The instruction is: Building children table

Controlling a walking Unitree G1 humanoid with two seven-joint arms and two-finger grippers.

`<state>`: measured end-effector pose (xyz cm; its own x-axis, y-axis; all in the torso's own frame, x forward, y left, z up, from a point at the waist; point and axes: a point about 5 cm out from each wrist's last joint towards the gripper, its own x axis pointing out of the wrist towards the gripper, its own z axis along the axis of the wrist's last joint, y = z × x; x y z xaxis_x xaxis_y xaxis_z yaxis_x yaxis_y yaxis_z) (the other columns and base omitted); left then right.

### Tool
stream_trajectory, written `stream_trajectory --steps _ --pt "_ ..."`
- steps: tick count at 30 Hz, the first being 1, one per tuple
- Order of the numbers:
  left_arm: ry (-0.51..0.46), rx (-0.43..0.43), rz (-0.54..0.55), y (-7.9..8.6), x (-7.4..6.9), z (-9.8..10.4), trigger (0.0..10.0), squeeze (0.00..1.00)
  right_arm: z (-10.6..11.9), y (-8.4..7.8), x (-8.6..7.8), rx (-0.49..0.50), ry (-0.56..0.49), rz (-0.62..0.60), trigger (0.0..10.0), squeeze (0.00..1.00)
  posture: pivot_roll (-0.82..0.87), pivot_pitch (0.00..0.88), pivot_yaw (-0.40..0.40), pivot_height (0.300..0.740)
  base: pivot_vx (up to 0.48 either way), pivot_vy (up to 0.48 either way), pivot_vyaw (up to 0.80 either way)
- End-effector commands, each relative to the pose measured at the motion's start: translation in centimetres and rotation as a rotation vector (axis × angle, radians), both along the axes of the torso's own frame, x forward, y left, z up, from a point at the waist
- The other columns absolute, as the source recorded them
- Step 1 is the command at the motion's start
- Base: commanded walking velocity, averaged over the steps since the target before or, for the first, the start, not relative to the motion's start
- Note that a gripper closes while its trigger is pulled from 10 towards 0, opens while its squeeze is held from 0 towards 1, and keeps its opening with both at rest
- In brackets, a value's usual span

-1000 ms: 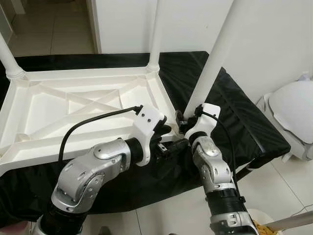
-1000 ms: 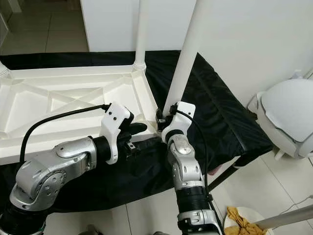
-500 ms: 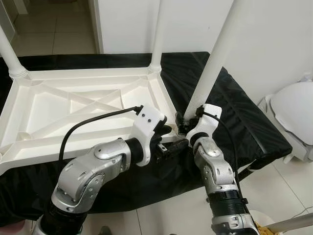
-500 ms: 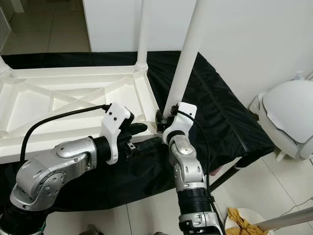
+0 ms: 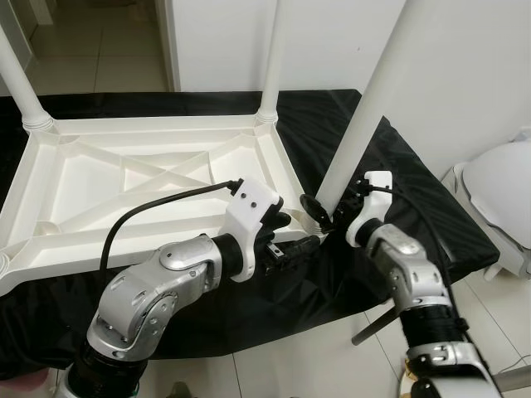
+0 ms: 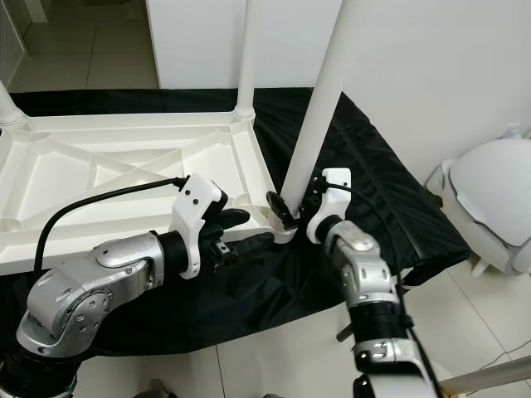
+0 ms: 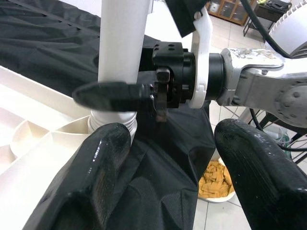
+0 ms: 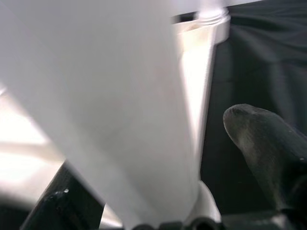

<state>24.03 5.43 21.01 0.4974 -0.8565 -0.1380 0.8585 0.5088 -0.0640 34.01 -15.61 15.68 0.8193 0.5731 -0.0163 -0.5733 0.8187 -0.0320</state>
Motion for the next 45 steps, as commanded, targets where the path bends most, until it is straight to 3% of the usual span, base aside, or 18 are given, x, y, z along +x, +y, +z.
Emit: stream_trajectory --steps 1,10,11,12,13,15,16,23,35,38,41,45 --pt "0.001 0.003 -0.017 0.0 0.0 0.1 10.0 0.00 -0.3 -0.5 0.2 -0.028 -0.008 0.052 10.0 0.00 -0.01 0.032 -0.065 0.740 0.000 0.000 0.00" --pt "-0.006 -0.001 -0.004 0.1 0.2 0.3 10.0 0.00 -0.6 -1.0 0.9 -0.073 -0.007 0.190 10.0 0.00 0.01 0.036 -0.062 0.740 0.000 0.000 0.00" --pt "-0.009 -0.003 -0.001 0.1 0.2 0.4 10.0 0.00 -0.8 -1.2 1.4 -0.085 0.003 0.199 9.3 0.00 0.01 0.036 -0.061 0.740 0.000 0.000 0.00" --pt "-0.009 -0.003 -0.001 0.1 0.2 0.4 10.0 0.00 -0.8 -1.2 1.4 -0.085 0.003 0.199 9.3 0.00 0.01 0.036 -0.061 0.740 0.000 0.000 0.00" --pt "-0.009 -0.003 0.000 0.1 0.2 0.4 10.0 0.00 -0.9 -1.2 1.5 -0.092 0.010 0.202 4.6 0.00 0.01 0.036 -0.061 0.740 0.000 0.000 0.00" --pt "-0.009 -0.002 0.001 0.1 0.2 0.4 10.0 0.00 -1.0 -1.2 1.6 -0.098 0.015 0.207 4.1 0.00 0.01 0.036 -0.061 0.740 0.000 0.000 0.00" --pt "-0.009 -0.002 0.001 0.1 0.3 0.4 10.0 0.00 -1.1 -1.1 1.7 -0.102 0.026 0.215 0.0 0.00 0.01 0.036 -0.060 0.740 0.000 0.000 0.00" --pt "-0.012 0.000 0.003 0.2 0.3 0.4 10.0 0.00 -1.9 -1.0 1.7 -0.118 0.077 0.233 0.0 0.00 0.01 0.039 -0.060 0.740 0.000 0.000 0.00" --pt "-0.007 -0.003 0.003 0.2 0.1 0.4 10.0 0.00 -2.2 -0.3 1.3 -0.027 0.080 0.260 0.0 0.00 0.01 0.044 -0.060 0.740 0.000 0.000 0.00" --pt "-0.005 -0.002 -0.001 0.1 0.1 0.4 10.0 0.00 -1.7 0.0 1.5 0.016 0.053 0.124 0.0 0.00 0.00 0.049 -0.062 0.740 0.000 0.000 0.00" --pt "-0.004 -0.002 -0.002 0.1 0.1 0.4 10.0 0.00 -1.7 0.0 1.6 0.017 0.050 0.080 0.0 0.00 0.00 0.049 -0.062 0.740 0.000 0.000 0.00" --pt "-0.001 -0.004 -0.005 0.0 0.1 0.3 10.0 0.00 -1.2 1.0 0.7 0.095 0.027 -0.008 0.0 0.00 0.00 0.049 -0.066 0.740 0.000 0.000 0.00"
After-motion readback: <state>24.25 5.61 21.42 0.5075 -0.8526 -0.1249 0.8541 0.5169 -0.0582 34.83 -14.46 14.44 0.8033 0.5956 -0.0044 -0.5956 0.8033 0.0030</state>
